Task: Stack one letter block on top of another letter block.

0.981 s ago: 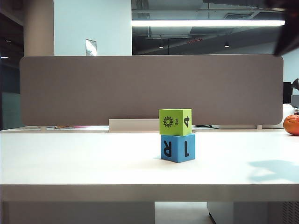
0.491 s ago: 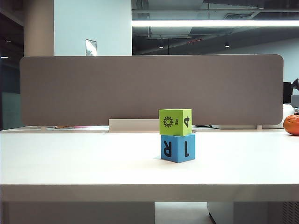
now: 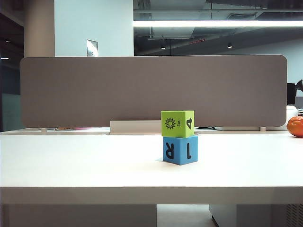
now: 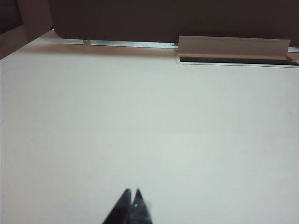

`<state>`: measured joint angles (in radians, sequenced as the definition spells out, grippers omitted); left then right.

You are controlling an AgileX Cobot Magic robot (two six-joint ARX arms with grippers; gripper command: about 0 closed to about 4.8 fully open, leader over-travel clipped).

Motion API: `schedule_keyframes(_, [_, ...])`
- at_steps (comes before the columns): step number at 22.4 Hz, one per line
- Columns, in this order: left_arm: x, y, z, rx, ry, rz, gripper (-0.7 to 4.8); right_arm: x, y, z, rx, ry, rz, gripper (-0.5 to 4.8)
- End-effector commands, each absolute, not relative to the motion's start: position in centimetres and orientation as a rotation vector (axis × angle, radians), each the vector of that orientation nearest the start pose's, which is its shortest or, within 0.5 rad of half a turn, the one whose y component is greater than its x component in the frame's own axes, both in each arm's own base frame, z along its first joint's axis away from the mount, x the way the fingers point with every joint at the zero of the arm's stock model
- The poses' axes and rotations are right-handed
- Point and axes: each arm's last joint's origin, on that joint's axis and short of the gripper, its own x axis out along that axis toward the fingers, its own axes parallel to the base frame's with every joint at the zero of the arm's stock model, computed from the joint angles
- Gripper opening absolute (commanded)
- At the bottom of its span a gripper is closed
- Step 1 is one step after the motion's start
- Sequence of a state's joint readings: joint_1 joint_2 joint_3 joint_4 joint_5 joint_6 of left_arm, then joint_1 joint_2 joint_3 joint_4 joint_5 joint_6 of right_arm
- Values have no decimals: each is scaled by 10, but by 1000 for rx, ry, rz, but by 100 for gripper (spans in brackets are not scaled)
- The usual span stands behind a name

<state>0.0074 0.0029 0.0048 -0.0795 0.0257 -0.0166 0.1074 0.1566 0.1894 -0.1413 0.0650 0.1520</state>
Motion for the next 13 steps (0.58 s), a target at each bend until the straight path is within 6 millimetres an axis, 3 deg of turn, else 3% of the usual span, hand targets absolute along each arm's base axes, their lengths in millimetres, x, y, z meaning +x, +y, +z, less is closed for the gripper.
schedule_keyframes(1, [97,0,159,-17,69,-22,-5,89,7,195,157,28,25,-5])
schedule_keyframes(3, [97,0,159,-16,70,-22,-5,90,7,182,150,74,25,-5])
schedule_keyframes(13, [97,0,159,-16,69,-22,-5,93,6,168,85,99,-40,-5])
